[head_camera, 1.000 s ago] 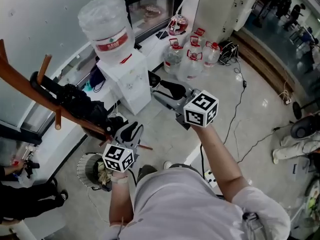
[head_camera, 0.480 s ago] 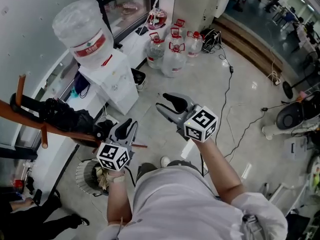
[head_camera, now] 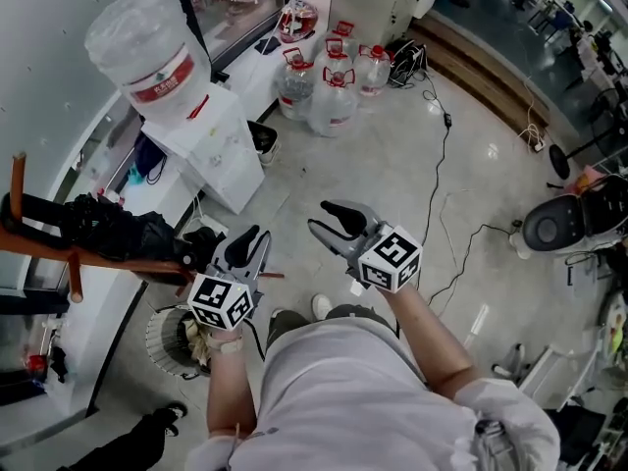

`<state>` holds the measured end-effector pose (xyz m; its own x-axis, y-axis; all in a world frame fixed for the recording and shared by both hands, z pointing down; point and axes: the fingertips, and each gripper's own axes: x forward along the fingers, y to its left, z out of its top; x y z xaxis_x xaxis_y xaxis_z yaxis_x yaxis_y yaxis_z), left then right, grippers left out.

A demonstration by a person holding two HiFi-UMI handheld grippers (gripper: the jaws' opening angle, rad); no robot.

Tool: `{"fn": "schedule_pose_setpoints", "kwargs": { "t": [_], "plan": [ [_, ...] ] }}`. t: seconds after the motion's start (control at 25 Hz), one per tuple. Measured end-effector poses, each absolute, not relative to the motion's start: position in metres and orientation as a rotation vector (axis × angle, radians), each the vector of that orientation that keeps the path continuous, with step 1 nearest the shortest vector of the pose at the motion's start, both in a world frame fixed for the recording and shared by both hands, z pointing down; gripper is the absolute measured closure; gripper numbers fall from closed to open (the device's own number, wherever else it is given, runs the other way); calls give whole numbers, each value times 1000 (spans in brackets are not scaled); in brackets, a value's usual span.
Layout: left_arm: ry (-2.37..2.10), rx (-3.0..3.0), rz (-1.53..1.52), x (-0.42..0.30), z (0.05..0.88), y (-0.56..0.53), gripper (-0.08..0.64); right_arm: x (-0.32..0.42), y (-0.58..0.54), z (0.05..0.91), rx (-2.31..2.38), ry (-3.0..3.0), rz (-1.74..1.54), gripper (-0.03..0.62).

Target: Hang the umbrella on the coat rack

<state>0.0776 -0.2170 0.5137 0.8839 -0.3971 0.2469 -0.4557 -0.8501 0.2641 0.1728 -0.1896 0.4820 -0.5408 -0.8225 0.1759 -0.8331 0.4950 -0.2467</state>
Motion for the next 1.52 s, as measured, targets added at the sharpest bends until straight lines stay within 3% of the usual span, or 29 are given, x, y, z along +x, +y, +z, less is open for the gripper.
{"fn": "schedule_pose_setpoints", "kwargs": {
  "t": [1.52],
  "plan": [
    [-689,2708,233,58,523,-200,482,157,-172,522,1515,-2665,545,417]
  ]
}}
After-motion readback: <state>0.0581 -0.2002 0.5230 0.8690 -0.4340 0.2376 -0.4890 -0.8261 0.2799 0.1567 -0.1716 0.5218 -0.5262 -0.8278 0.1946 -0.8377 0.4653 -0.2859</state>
